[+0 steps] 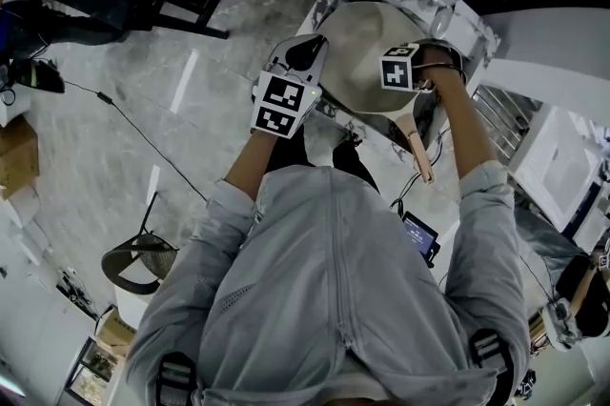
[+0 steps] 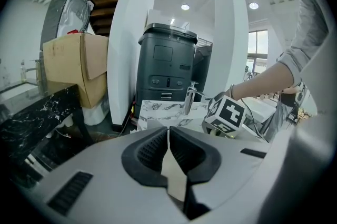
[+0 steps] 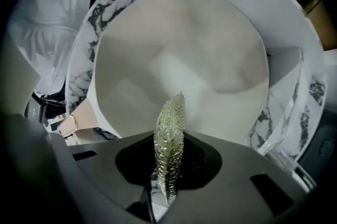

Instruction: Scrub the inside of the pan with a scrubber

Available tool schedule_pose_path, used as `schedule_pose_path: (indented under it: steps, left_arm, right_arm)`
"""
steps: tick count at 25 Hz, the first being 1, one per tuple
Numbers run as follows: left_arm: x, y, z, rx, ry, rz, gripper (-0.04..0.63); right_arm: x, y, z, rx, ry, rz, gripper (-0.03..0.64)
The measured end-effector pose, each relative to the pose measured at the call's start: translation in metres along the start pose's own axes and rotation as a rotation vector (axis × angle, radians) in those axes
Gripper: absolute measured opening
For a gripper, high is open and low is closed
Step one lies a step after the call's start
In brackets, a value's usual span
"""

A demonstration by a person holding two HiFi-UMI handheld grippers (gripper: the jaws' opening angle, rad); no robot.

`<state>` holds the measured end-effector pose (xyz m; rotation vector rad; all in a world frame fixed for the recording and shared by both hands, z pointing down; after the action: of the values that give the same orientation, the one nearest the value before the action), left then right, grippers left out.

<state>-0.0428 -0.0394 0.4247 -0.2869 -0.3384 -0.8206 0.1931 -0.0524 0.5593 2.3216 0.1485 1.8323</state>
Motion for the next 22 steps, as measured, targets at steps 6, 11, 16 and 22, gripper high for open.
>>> schedule_pose_path:
  steps: [6, 11, 16, 22]
  left_arm:
    - [0.002, 0.000, 0.001, 0.003, -0.009, 0.011, 0.029]
    - [0.002, -0.002, 0.004, -0.001, -0.015, 0.011, 0.029]
    - [0.004, -0.005, 0.006, -0.002, -0.016, 0.015, 0.030]
    - [0.003, -0.014, 0.007, -0.001, -0.023, 0.017, 0.030]
  right_arm:
    - [0.007, 0.013, 0.000, 0.014, 0.009, 0.198, 0.083]
    - [0.007, 0.022, -0.001, 0.021, 0.015, 0.315, 0.083]
    - [0.010, 0.031, -0.008, 0.046, 0.036, 0.420, 0.083]
    - [0.009, 0.045, -0.022, 0.019, 0.046, 0.532, 0.083]
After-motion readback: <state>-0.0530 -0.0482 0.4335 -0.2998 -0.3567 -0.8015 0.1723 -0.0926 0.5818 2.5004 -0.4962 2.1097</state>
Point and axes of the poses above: the fingertips, and each gripper's own axes: x forward along the fingers, y to its right, z out of its underside, the point moved 9 cm from there along -x, backward along the fingers, and after that the axes turned 7 degrees about y, right-handed, at the moved point
